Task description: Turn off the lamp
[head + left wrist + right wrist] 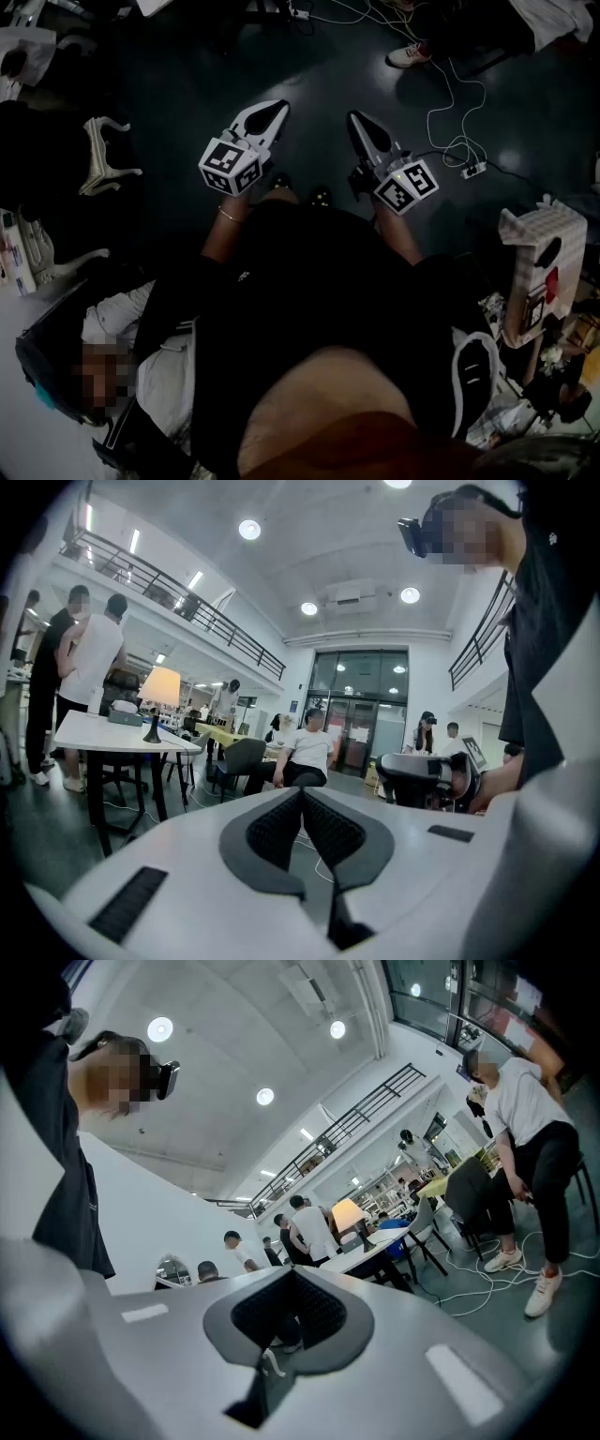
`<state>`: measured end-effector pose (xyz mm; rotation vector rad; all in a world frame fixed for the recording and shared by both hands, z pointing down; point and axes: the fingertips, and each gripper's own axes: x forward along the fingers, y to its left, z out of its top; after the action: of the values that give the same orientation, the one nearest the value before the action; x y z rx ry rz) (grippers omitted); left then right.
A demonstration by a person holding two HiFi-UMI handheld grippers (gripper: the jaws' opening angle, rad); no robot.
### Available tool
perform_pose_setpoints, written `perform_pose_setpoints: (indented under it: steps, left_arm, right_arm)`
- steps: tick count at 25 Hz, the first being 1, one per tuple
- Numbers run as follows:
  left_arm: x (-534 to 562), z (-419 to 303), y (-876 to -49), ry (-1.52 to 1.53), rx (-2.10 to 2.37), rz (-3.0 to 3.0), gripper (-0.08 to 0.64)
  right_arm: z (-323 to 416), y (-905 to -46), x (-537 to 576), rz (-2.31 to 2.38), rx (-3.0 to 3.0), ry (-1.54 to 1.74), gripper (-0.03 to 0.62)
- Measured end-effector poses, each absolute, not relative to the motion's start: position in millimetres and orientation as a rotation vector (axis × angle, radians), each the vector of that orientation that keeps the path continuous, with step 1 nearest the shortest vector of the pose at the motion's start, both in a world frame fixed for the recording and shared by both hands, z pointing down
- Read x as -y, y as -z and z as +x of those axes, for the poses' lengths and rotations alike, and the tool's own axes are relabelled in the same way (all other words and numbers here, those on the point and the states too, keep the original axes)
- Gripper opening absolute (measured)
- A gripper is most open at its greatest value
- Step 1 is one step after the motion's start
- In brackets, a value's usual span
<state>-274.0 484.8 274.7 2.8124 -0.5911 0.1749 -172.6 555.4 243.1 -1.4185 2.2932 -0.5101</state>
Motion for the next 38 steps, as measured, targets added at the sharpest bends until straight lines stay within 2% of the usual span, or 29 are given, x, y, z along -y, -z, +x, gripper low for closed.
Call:
perform_pose_setpoints:
  steps: [21, 38]
  left_arm:
    - [-513.5, -260.2, -270.6, -0.224, 0.611, 2.849, 0.014]
    - [-456.7, -217.0, -279.8, -0.208, 0.480, 2.864, 0.014]
  right_arm:
    - [-151.4, -250.3, -582.4, -1.374, -2.248, 0.533, 0.000]
    - [-115.0, -258.1, -540.2, -1.499, -2.168, 0.530, 0.000]
